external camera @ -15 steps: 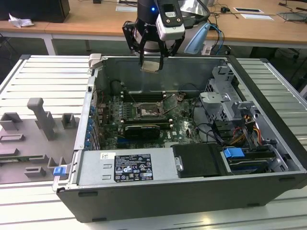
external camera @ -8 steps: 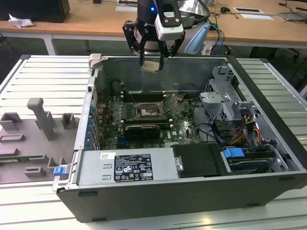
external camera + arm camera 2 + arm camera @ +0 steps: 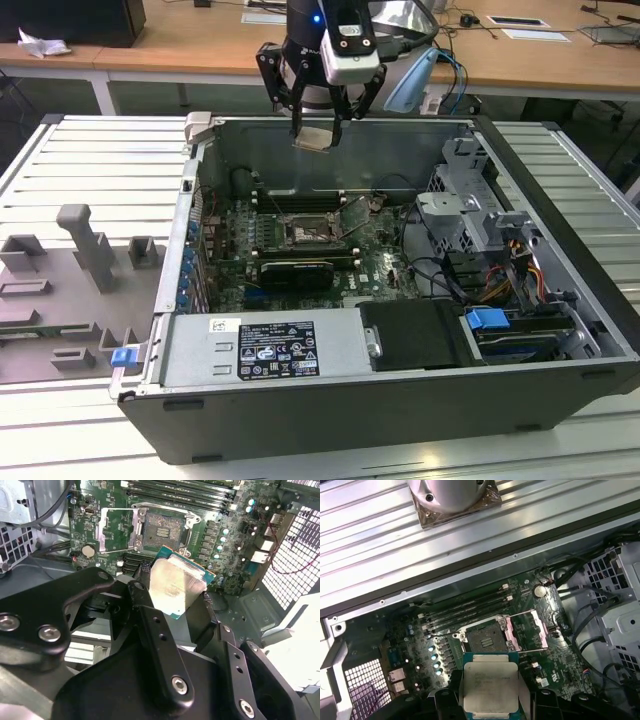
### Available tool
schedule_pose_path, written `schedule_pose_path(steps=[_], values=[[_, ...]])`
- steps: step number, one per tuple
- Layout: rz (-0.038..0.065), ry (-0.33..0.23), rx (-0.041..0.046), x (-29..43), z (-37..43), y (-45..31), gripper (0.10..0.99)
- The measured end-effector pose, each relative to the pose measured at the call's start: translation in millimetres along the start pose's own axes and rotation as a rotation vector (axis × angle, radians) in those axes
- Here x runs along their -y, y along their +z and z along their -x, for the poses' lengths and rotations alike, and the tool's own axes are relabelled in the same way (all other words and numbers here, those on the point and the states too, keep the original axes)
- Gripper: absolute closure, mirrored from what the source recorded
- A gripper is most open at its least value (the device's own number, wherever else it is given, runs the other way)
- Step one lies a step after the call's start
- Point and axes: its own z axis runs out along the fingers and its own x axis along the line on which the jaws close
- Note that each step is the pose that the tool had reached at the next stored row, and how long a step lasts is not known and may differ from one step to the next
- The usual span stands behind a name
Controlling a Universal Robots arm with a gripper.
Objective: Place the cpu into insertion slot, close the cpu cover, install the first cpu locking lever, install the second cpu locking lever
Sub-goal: 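Place the cpu into insertion slot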
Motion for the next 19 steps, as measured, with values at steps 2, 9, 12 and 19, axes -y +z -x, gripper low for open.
schedule_pose_path(steps=[2,9,12,19], values=[[0.000,0.006,0.0005,0.0,0.0,0.0,0.557],[0.001,0.031,0.0027,0.0,0.0,0.0,0.557],[0.001,0.043,0.0038,0.0,0.0,0.0,0.557],[0.002,0.079,0.0070,0.0,0.0,0.0,0.557]])
